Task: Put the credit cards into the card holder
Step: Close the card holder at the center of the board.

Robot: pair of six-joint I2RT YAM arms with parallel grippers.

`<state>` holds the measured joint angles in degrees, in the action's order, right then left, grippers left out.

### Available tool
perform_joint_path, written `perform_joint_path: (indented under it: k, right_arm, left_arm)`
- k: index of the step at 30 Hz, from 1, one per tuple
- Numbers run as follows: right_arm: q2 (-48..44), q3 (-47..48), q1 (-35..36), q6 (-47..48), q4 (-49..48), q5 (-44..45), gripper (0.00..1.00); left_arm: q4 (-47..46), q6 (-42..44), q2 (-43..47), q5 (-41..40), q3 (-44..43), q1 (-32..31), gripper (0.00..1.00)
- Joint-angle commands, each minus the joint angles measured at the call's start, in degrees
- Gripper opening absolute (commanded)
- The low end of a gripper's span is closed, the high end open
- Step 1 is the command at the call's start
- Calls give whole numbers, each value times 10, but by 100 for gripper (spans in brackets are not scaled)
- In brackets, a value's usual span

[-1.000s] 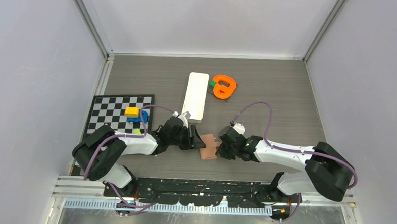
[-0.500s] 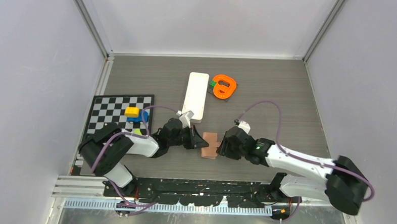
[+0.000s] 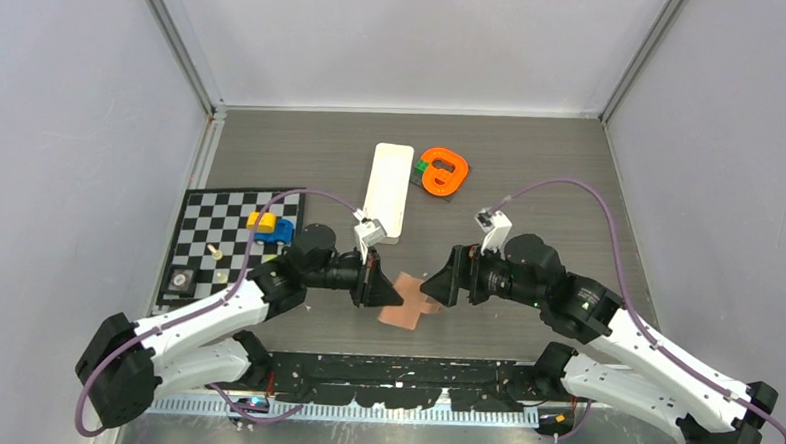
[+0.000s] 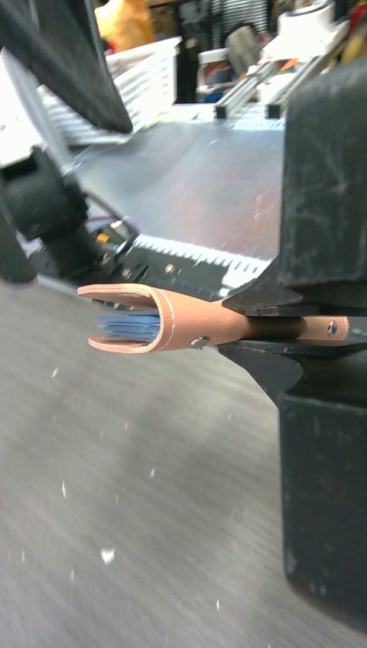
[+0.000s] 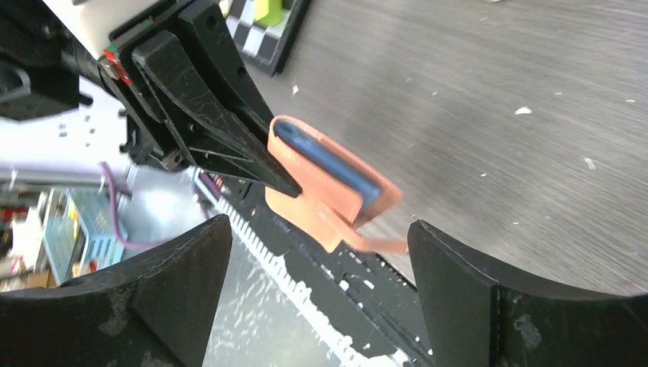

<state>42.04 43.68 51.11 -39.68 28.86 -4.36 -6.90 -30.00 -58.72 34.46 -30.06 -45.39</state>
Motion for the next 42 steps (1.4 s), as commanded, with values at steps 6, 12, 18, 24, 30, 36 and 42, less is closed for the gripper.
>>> perform_joint_path:
  k: [6,12,18,24,30,36,42]
  right_arm:
    - [99,44,2,63,-48,-231,90]
    - [131,48,9,65,-63,-278,45]
    - [123,59,9,109,31,-83,0]
    - [151,85,29,180,76,211,0]
    - [273,131,118,275,63,412,1]
    - [428,155,204,344,26,536,3]
    - [516,197,273,307,34,488,47]
  left_arm:
    - [92,35,38,103,-70,-59,0]
    - [133,51,50,46,-82,-60,0]
    - [241,59,78,-166,-101,-53,67]
    - [314,-2,92,-239,-93,26,86]
    - [313,-46,112,-243,-75,65,87]
    - [297,-86,123,-266,-37,75,87]
    - [286,-108,139,-279,0,75,87]
